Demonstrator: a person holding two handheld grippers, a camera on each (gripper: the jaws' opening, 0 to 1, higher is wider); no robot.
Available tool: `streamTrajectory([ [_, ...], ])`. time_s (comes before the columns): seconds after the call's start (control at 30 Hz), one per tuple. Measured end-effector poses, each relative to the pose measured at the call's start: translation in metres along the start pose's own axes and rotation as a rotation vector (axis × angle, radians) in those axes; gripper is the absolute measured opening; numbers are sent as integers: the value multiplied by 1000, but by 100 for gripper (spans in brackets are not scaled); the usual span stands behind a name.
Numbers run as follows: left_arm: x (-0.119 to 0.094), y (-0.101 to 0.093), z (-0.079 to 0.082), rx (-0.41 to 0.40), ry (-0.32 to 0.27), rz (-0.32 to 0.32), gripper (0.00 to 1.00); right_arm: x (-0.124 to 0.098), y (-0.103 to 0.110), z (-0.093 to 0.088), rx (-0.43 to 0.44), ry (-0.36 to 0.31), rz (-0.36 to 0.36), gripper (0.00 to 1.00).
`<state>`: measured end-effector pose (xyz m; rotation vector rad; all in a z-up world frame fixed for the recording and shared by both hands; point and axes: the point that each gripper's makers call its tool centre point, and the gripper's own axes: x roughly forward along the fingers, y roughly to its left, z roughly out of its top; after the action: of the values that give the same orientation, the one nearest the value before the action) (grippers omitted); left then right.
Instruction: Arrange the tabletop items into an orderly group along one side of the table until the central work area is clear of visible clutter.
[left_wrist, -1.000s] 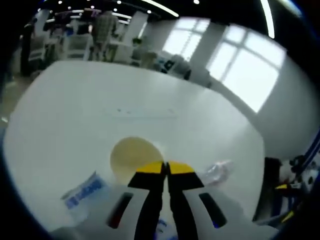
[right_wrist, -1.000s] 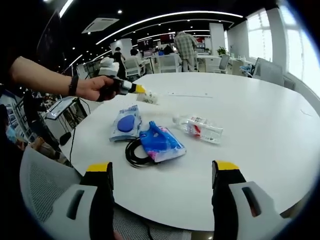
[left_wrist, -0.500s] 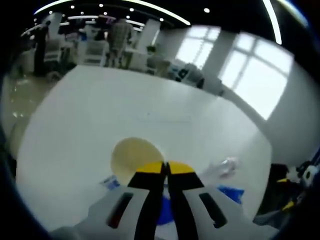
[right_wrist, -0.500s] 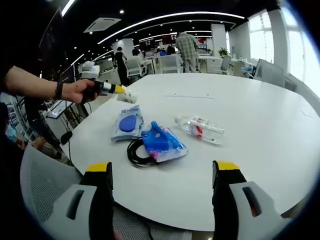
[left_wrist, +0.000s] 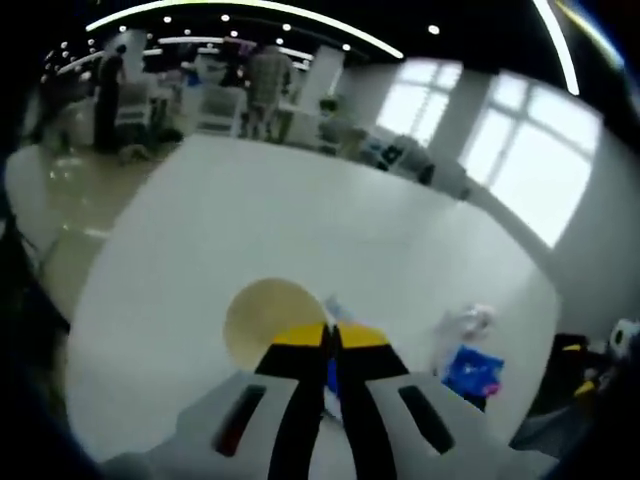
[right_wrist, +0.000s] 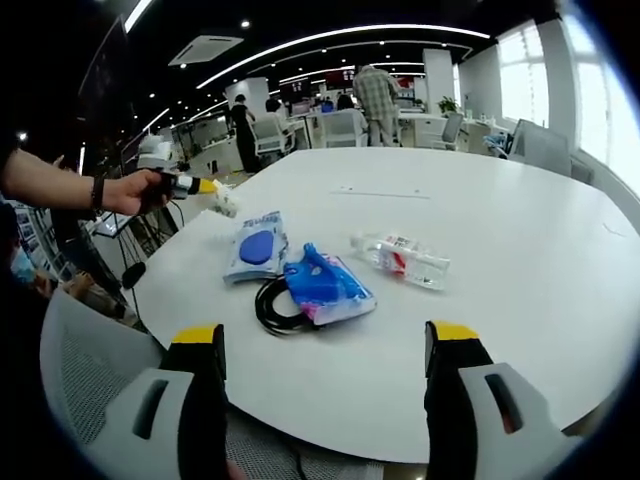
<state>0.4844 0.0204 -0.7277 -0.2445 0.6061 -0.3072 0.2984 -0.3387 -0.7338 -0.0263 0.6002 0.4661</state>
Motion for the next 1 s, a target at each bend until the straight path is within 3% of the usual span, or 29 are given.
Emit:
streamTrajectory([
  [0.23, -17, 20, -7, 44, 15, 40, 0, 0, 1, 0, -3, -2, 2, 81],
  [0.73, -49, 57, -52, 57, 77, 144, 0, 1, 3, -1, -12, 4, 10, 81],
  [1.0, -56, 71, -66, 150, 141, 201, 1, 1, 3, -1, -12, 5, 11, 81],
])
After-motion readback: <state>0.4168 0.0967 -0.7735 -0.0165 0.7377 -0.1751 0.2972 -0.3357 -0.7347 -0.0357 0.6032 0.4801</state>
